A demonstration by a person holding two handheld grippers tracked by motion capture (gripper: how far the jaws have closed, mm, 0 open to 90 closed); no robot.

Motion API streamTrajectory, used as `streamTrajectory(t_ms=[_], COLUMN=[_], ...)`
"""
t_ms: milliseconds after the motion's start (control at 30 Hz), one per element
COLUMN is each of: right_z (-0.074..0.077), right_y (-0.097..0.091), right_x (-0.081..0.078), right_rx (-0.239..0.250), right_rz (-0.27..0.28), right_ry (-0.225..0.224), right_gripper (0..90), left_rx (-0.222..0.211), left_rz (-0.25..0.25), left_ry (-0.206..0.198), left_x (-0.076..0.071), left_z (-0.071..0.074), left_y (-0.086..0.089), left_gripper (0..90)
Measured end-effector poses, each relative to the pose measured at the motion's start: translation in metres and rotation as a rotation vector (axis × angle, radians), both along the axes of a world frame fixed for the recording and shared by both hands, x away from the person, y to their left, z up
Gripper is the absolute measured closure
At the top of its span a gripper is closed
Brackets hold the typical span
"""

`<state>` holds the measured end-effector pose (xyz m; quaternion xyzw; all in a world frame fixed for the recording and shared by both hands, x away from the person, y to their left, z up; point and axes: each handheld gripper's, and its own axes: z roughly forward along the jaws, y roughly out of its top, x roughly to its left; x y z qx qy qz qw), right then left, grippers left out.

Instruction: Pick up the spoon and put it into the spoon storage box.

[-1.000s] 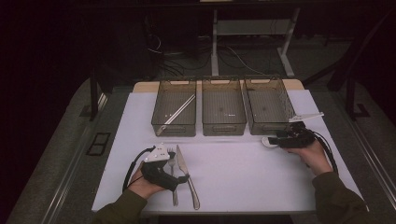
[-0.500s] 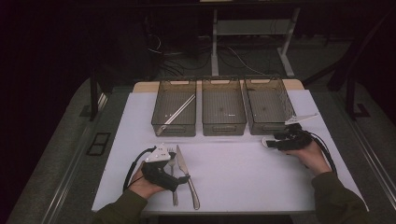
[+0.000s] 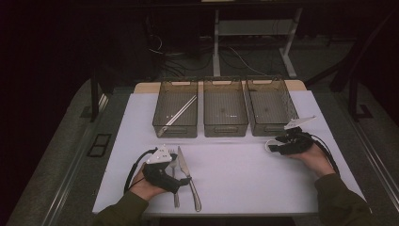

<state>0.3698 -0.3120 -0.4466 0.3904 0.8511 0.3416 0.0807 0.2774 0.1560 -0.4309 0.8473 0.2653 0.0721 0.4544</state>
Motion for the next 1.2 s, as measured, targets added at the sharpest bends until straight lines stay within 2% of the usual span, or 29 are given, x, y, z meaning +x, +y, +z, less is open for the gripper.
streamTrajectory(t_ms=[233,367,433,567,767,1000,1200], right_z=[0.002,0.001,0.002,0.002,0.004,0.007,0.006], right_y=[0.000,0.002,0.003,0.005,0.005,0.002,0.002], right_x=[-0.003,-0.006,-0.007,-0.009,-0.010,-0.012,-0.011], right_rx=[-0.047,-0.098,-0.106,-0.112,-0.114,-0.089,-0.085], right_rz=[0.045,0.082,0.097,0.121,0.127,0.146,0.147], right_ry=[-0.014,-0.051,-0.054,-0.061,-0.062,-0.056,-0.041], right_gripper=[51.7,55.3,59.2,64.4,69.2,79.8,80.2], left_rx=[0.001,0.001,0.003,0.001,0.005,0.006,0.001], left_rz=[0.001,0.001,0.000,0.001,-0.001,-0.002,-0.004], left_ry=[0.000,-0.002,-0.002,-0.002,-0.004,-0.006,-0.012], left_x=[0.000,0.000,0.000,0.000,0.000,-0.001,-0.001], left_z=[0.000,0.000,0.000,0.000,0.000,0.000,0.001], left_y=[0.000,0.000,0.000,0.000,0.000,0.000,0.000], left_gripper=[0.0,0.0,0.0,0.0,0.0,0.0,0.0])
